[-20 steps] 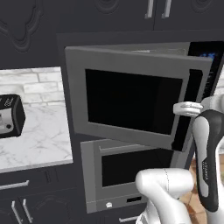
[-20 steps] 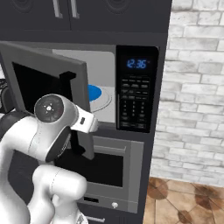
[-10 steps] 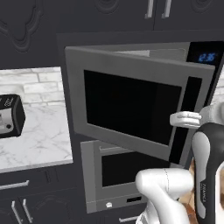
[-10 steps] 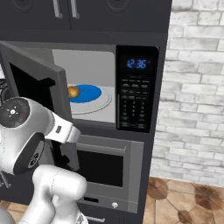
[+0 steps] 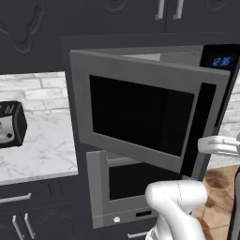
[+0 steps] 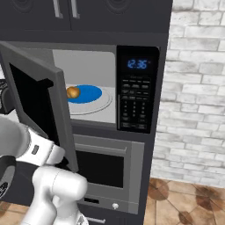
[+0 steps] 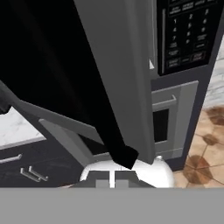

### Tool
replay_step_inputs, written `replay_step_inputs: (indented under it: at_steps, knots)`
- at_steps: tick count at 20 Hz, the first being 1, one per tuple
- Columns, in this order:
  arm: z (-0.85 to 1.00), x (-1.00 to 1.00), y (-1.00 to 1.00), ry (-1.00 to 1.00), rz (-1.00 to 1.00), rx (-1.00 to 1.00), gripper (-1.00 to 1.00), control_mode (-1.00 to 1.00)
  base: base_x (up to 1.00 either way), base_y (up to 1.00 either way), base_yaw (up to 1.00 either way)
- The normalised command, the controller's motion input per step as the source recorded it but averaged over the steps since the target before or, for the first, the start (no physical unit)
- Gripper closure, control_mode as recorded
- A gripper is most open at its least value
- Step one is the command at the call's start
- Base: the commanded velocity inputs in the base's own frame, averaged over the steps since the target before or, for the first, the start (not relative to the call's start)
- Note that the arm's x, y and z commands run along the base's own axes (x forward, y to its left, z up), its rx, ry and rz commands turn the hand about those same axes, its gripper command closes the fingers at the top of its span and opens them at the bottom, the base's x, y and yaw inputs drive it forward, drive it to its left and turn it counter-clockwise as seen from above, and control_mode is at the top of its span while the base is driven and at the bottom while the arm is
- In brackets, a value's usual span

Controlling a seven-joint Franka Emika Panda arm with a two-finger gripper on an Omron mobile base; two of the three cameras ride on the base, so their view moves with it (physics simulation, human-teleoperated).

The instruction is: Retrieve the reheated potato from the microwave, then place the potato, cheese, and condiment on the cutting board.

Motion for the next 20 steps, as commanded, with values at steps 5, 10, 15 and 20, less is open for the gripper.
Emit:
replay_step_inputs:
  at_steps: [5, 10, 15, 20]
  knots:
    - [0.1, -0.36, -0.01, 0.08, 0.0, 0.0, -1.0, -1.0, 0.0, 0.0, 0.0]
    - [0.19, -0.23, -0.47, 0.09, 0.0, 0.0, -1.0, -1.0, 0.0, 0.0, 0.0]
    - [0.23, -0.17, -0.6, 0.07, 0.0, 0.05, -1.0, -1.0, 0.0, 0.0, 0.0]
    - [0.11, 0.06, -0.43, 0.14, 0.0, 0.1, -1.0, -1.0, 0.0, 0.0, 0.0]
